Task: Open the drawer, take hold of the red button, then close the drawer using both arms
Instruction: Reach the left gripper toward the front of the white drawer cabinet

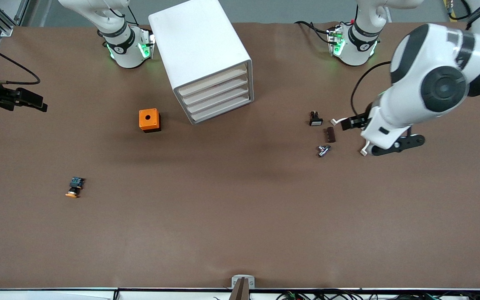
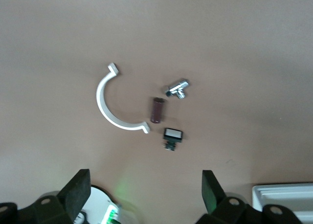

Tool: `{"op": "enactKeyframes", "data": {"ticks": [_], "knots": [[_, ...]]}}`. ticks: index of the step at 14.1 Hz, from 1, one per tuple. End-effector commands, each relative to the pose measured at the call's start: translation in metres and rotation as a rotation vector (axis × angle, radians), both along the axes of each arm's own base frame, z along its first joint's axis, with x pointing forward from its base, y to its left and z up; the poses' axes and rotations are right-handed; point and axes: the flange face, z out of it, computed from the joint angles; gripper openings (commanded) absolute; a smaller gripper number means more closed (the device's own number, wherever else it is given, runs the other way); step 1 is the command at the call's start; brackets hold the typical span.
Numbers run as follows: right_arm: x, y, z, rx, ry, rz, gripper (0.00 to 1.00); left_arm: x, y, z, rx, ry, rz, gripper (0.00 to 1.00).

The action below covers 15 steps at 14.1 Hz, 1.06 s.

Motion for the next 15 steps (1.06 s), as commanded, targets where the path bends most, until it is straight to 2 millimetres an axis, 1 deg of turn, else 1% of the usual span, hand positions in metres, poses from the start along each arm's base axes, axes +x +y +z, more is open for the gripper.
{"op": "enactKeyframes", "data": {"ticks": [1, 3, 5, 6, 8, 10, 12, 13, 15], "knots": [[0.020, -0.007, -0.020, 0.000, 0.037, 0.027, 1.00, 0.002, -0.041, -0.018, 0.017, 0.047, 0.089, 1.00], [0.026, -0.012, -0.026, -0.006, 0.030, 0.018, 1.00, -0.005, -0.068, -0.042, 0.047, 0.087, 0.164, 1.00], [0.027, -0.013, -0.027, -0.007, 0.032, 0.012, 1.00, -0.017, -0.104, -0.073, 0.113, 0.120, 0.239, 1.00], [0.027, -0.012, -0.027, -0.009, 0.032, 0.004, 1.00, -0.020, -0.120, -0.085, 0.146, 0.125, 0.288, 1.00], [0.028, -0.011, -0.027, -0.010, 0.026, -0.014, 1.00, -0.019, -0.141, -0.114, 0.148, 0.181, 0.401, 1.00], [0.028, -0.007, -0.025, -0.005, 0.025, -0.053, 1.00, -0.011, -0.153, -0.138, 0.133, 0.223, 0.512, 1.00], [0.027, 0.003, -0.023, -0.012, 0.028, -0.109, 1.00, -0.007, -0.160, -0.156, 0.142, 0.251, 0.639, 1.00], [0.025, 0.010, -0.020, -0.017, 0.029, -0.139, 1.00, -0.008, -0.163, -0.165, 0.154, 0.289, 0.704, 1.00], [0.021, 0.029, -0.014, -0.006, 0.040, -0.182, 1.00, -0.010, -0.168, -0.175, 0.178, 0.354, 0.810, 1.00]]}}
